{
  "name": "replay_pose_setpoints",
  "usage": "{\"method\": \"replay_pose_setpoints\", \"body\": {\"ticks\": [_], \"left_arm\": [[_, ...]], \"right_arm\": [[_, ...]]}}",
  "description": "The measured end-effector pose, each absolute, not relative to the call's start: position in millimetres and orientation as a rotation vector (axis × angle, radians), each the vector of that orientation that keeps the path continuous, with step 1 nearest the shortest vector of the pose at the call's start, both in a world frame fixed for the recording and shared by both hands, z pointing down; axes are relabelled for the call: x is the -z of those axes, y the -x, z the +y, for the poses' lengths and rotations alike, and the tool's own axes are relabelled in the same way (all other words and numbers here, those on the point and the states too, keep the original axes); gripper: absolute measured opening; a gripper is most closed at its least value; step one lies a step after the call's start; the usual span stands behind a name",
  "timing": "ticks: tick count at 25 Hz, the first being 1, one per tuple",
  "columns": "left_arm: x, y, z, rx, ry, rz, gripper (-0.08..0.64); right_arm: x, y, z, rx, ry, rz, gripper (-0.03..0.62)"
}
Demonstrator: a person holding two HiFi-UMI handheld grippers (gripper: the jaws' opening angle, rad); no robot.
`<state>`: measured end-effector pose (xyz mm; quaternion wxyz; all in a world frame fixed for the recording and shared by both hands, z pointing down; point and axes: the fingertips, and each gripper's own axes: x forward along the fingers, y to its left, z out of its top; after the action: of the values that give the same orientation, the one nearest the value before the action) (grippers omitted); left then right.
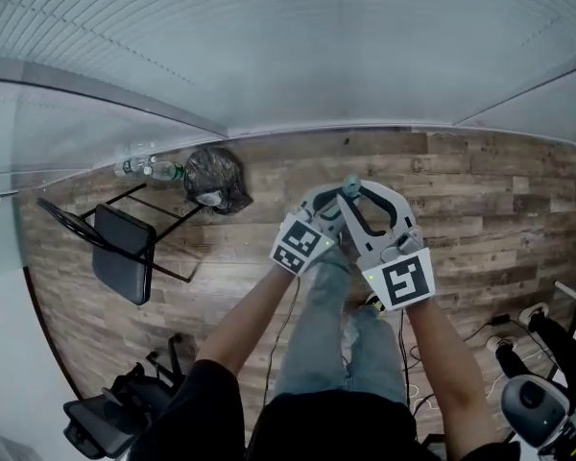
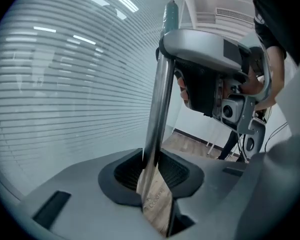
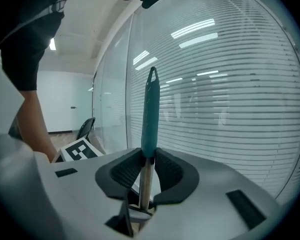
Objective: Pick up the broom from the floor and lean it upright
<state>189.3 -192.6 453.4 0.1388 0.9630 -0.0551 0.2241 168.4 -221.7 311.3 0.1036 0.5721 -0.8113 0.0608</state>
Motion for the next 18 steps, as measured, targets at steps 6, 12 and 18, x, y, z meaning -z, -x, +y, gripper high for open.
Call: {"method": "replay_pose_setpoints", "body": {"ticks": [6,12,18], "left_arm": [[-525,-210,-259,-0.718,-2.665,-0.114,0.100],[-578,-221,-308,-0.782,-2.578,-0.094,0.100],[-586,-239,-342,-0.759,-2.582,-0.061,0.100]], "right_arm": [[-386,-193,-300,-0.361,-1.741,-2.242,0.091],[-437,-198,-348,-0.384,-1.700,-2.215,0.089],[-447,-218,-385,-0.416,-1.785,-2.145,0.089]]}}
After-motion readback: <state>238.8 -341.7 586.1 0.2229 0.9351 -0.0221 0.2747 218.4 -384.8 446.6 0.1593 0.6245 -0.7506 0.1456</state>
